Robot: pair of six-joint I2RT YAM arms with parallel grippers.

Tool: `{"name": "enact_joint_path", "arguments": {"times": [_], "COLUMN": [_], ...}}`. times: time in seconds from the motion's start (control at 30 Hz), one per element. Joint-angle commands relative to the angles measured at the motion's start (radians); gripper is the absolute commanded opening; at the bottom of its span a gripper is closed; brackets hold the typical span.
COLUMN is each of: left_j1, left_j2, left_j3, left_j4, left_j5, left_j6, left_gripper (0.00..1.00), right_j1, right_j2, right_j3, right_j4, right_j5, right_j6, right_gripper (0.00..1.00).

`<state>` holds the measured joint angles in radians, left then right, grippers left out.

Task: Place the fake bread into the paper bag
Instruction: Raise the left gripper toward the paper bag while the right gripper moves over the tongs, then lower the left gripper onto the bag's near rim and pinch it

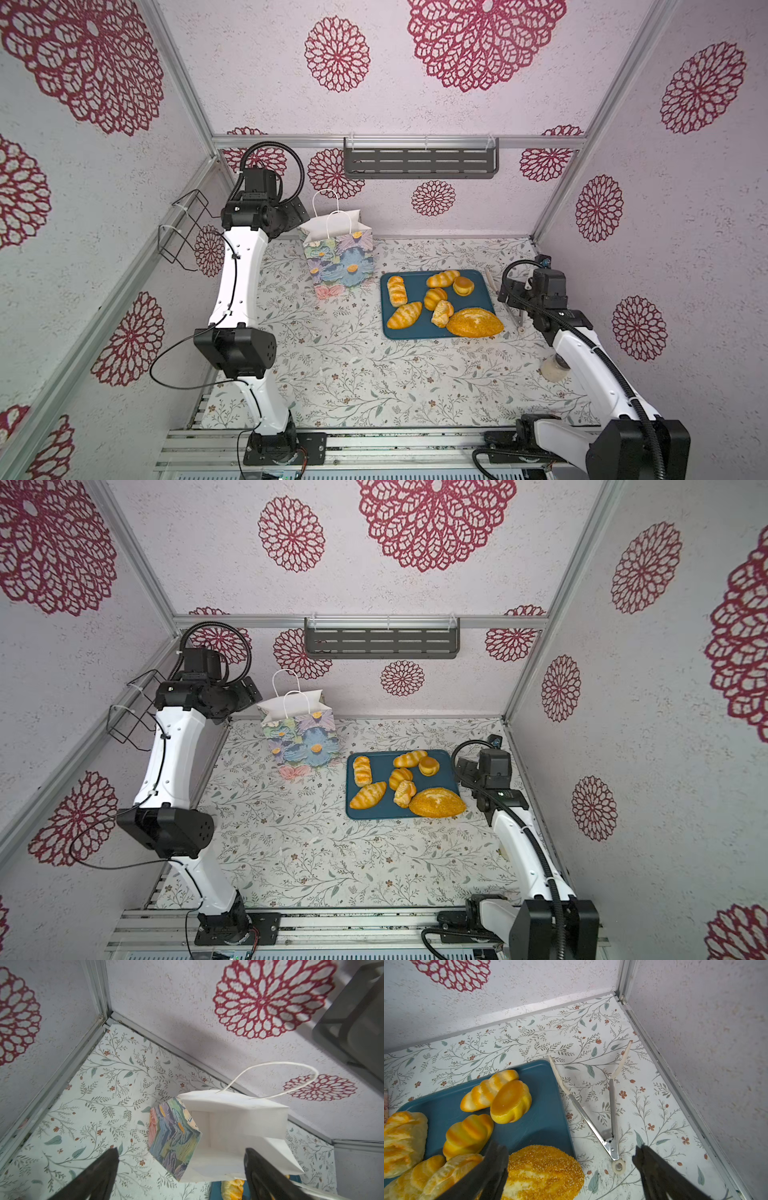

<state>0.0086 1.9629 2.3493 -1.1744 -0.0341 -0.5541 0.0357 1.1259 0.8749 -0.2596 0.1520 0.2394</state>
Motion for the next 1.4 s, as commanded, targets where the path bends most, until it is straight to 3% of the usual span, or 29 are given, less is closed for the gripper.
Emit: {"name": "enact_joint_path", "arguments": {"times": [0.0, 0.3, 0.53, 1.03, 1.2, 1.37], "left_j1": [-0.018, -0.024, -0.024, -0.024, -0.024, -0.024], "left_j2": [0.11, 0.157, 0.185, 0.206, 0.208, 0.206], "left_j3": [0.106, 0.112, 0.11, 0.113, 0.112, 0.111], "left_j4": [-0.172, -0.147, -0.128, -0.071, -0.067, -0.071], "left_j5": [0.01, -0.043, -0.016, 0.014, 0.011, 0.017], "left_j6": [0.041, 0.019, 0.018, 0.034, 0.041, 0.047], "left_gripper": [0.97, 0.97, 1.0, 0.2, 0.04, 0.0], "right_j1": [0.002, 0.001, 0.001, 0.001, 0.001, 0.001], "right_j2": [-0.035, -0.046, -0.042, -0.045, -0.045, -0.043], "right_j3": [0.023, 0.012, 0.006, -0.007, -0.007, -0.009], "right_j4": [-0.013, -0.009, -0.006, 0.005, 0.007, 0.01], "right_j5": [-0.016, -0.023, -0.031, -0.025, -0.023, -0.022], "right_j6": [0.024, 0.018, 0.02, 0.023, 0.021, 0.02], "right_gripper": [0.99, 0.99, 0.99, 0.99, 0.99, 0.99]}}
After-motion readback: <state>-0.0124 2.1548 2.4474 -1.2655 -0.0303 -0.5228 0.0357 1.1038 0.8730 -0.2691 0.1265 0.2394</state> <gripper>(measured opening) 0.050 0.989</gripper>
